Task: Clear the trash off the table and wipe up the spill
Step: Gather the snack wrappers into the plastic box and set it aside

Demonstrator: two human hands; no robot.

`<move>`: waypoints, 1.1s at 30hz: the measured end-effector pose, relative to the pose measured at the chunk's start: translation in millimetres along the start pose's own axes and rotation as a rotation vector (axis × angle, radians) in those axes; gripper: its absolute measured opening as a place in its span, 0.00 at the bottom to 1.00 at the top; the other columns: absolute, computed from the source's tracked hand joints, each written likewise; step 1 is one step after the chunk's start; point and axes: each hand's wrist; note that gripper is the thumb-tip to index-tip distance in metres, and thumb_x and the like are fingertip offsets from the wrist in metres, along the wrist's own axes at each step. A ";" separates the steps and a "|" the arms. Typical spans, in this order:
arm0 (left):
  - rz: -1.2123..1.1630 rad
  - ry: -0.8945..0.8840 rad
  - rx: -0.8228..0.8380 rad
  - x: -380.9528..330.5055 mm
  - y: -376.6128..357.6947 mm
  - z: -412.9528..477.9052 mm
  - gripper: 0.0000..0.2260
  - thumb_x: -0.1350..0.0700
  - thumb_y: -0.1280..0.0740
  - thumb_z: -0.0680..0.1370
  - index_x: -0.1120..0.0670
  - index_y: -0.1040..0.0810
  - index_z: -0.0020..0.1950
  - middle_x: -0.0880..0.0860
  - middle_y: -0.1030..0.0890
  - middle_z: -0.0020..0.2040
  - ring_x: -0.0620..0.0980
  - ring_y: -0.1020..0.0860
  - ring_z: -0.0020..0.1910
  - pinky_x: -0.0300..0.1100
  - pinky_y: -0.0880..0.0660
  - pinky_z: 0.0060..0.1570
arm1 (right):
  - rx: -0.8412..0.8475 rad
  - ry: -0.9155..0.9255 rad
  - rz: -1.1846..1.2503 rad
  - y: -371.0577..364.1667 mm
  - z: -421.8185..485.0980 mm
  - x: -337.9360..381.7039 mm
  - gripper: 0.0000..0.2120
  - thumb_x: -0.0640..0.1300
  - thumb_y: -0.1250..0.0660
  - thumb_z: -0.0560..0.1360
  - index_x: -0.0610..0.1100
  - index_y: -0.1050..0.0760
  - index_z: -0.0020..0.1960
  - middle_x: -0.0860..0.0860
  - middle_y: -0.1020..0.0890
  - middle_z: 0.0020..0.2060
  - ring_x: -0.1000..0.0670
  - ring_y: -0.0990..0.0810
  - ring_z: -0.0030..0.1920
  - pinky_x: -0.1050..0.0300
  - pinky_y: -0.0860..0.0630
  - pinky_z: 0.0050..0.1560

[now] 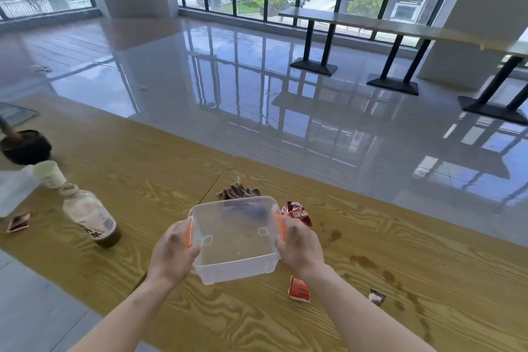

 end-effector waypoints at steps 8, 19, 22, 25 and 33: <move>0.034 0.054 0.039 34.2 -7.5 10.0 0.23 0.64 0.31 0.72 0.57 0.26 0.67 0.55 0.22 0.62 0.55 0.23 0.58 0.46 0.29 0.48 | 0.025 -0.043 -0.034 -35.5 1.6 14.5 0.13 0.45 0.37 0.78 0.42 0.28 0.61 0.45 0.21 0.53 0.41 0.20 0.51 0.48 0.23 0.48; 0.140 0.078 0.080 37.8 -19.9 9.2 0.27 0.54 0.35 0.77 0.54 0.37 0.74 0.60 0.36 0.73 0.58 0.39 0.73 0.55 0.33 0.66 | 0.000 -0.056 0.041 -45.1 -1.5 6.0 0.19 0.52 0.35 0.79 0.43 0.31 0.65 0.46 0.25 0.57 0.43 0.23 0.53 0.48 0.23 0.52; 0.257 -0.057 0.069 27.3 -23.2 10.0 0.28 0.54 0.32 0.75 0.58 0.35 0.74 0.65 0.36 0.73 0.63 0.39 0.73 0.57 0.37 0.71 | -0.026 -0.100 0.106 -40.9 -6.9 -2.4 0.18 0.55 0.42 0.81 0.45 0.31 0.66 0.47 0.24 0.58 0.43 0.23 0.55 0.50 0.25 0.53; 0.280 -0.207 0.070 4.2 -31.1 4.9 0.28 0.55 0.30 0.74 0.58 0.31 0.72 0.64 0.34 0.72 0.64 0.37 0.73 0.59 0.38 0.71 | -0.076 -0.142 0.113 -30.6 -17.6 -21.7 0.20 0.51 0.39 0.81 0.44 0.31 0.69 0.48 0.24 0.62 0.45 0.24 0.60 0.53 0.26 0.56; 0.106 -0.455 0.087 -77.0 -77.7 -29.9 0.25 0.59 0.28 0.73 0.58 0.27 0.70 0.62 0.29 0.71 0.61 0.34 0.73 0.60 0.30 0.67 | -0.053 -0.307 -0.014 9.4 -58.1 -115.6 0.19 0.46 0.34 0.78 0.43 0.27 0.68 0.46 0.23 0.63 0.46 0.24 0.63 0.53 0.27 0.61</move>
Point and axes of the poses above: each hand's wrist, its own z-axis towards the middle knuckle, its own y-axis out of the back of the hand, x = y × z
